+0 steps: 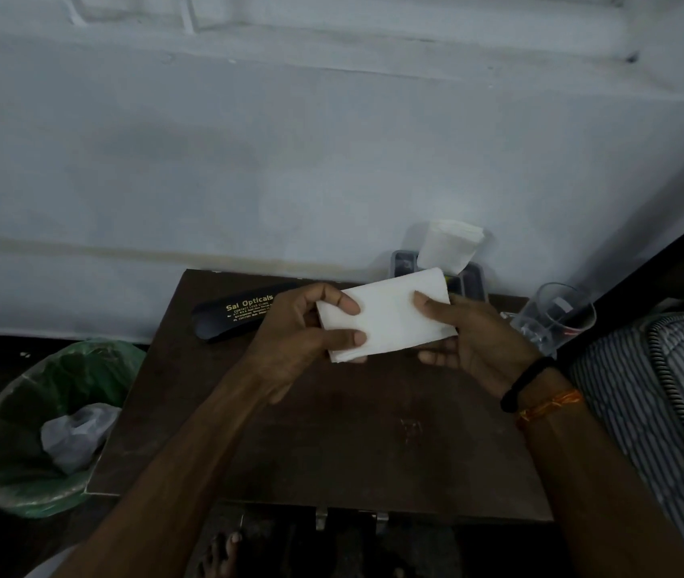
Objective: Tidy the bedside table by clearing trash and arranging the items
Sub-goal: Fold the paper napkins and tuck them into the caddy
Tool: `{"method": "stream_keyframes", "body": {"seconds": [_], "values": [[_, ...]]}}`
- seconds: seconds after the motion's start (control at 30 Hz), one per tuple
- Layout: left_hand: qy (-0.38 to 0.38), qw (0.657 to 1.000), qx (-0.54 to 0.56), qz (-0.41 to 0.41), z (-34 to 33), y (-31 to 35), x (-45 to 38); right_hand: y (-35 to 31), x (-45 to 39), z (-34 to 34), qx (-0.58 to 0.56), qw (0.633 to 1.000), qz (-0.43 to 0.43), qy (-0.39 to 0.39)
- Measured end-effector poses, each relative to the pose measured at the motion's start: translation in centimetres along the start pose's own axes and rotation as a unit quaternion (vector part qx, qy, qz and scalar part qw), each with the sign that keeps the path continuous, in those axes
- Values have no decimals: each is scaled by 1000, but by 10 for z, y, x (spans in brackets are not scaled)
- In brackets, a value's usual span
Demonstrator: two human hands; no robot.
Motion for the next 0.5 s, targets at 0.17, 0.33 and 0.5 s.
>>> {"method": "stream_keyframes", "body": {"seconds": [0.17,0.33,0.5], "values": [[5,1000,11,-16,-6,2,-3,-9,4,5,-49,998,45,14],[4,999,42,-31,-15,2,-6,-20,6,11,-162,981,100,35],[49,995,86,-32,-16,-6,-12,-7,13,-2,-148,989,10,20]]}}
Point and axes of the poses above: each hand's wrist, its own x-axis away from the middle knuckle, its own z-axis out of the back of the hand, y = z × x, the point moved 5 cm from there along -x, towards the middle knuckle, and after that the axes turned 7 degrees about -z, right-handed, at the moved point
